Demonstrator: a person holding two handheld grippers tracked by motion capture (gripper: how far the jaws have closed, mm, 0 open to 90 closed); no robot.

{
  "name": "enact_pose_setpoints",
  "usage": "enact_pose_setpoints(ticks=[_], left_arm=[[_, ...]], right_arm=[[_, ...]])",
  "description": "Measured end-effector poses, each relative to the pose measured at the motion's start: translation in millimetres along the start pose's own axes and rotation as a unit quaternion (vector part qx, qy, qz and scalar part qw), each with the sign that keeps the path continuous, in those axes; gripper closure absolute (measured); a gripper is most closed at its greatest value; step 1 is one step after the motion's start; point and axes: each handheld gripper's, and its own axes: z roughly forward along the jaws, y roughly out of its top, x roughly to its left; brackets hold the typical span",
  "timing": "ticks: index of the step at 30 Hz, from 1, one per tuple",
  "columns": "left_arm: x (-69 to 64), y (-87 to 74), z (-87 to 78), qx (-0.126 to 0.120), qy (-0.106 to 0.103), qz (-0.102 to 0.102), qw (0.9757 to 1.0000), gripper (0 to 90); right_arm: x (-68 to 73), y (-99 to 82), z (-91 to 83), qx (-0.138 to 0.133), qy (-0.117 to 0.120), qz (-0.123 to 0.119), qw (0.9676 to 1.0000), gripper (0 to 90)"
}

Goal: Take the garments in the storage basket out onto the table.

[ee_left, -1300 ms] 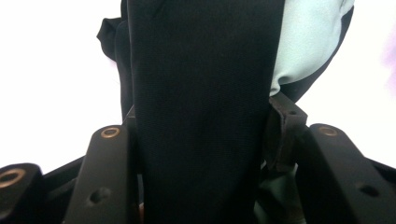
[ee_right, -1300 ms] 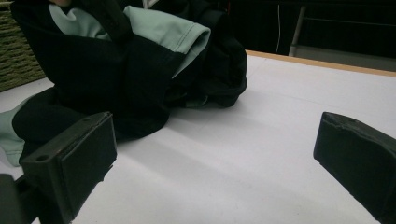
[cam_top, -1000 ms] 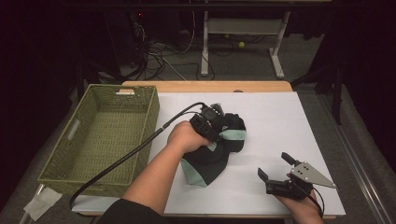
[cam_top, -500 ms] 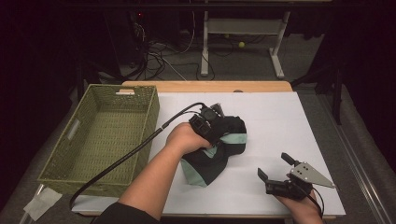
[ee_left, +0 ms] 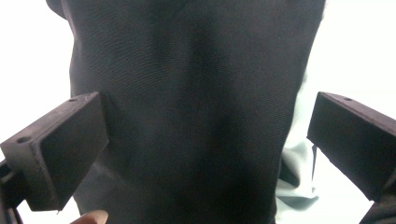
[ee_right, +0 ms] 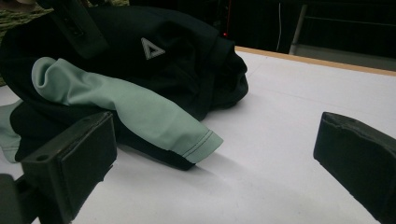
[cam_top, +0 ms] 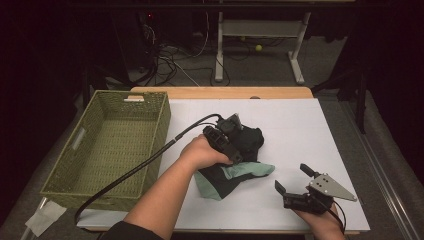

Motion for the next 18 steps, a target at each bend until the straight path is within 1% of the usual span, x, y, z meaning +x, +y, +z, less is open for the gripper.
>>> enact_pose_setpoints(ticks=[1, 3, 4, 5, 10, 12, 15, 18], left_arm=[[-0.2, -0.5, -1.0, -0.002, -0.002, -0.001, 1.0, 0.0], [-0.2, -2.8, -4.8, -0.013, -0.01, -0.012, 0.9998, 0.0], [-0.2, -2.8, -4.8, -0.013, -0.01, -0.012, 0.9998, 0.0], [-1.0, -6.2, -7.7, -0.018, -0.011, -0.015, 0.9997, 0.0], [-4.1, -17.9, -11.6, -0.008, -0.004, -0.019, 0.9998, 0.0], [-4.3, -22.2, -13.0, -0.012, -0.006, -0.02, 0.9997, 0.0], [-4.3, -28.6, -13.3, -0.008, -0.013, -0.02, 0.9997, 0.0], [-4.1, -36.1, -14.4, -0.009, -0.013, -0.023, 0.9996, 0.0]], right_arm=[[-0.2, -0.1, 0.2, 0.0, -0.001, 0.001, 1.0, 0.0], [-0.6, -0.3, 0.6, 0.002, -0.002, 0.003, 1.0, 0.0], [-0.6, -0.4, 0.5, 0.002, -0.002, 0.002, 1.0, 0.0], [-0.6, -0.4, 0.4, 0.001, -0.002, 0.002, 1.0, 0.0], [0.0, -0.2, -0.4, 0.001, -0.002, 0.001, 1.0, 0.0], [0.3, 0.1, -0.5, 0.0, -0.002, -0.001, 1.0, 0.0], [0.2, -0.1, 0.2, 0.001, -0.003, 0.0, 1.0, 0.0], [0.0, -0.1, 0.0, 0.002, -0.003, -0.001, 1.0, 0.0]])
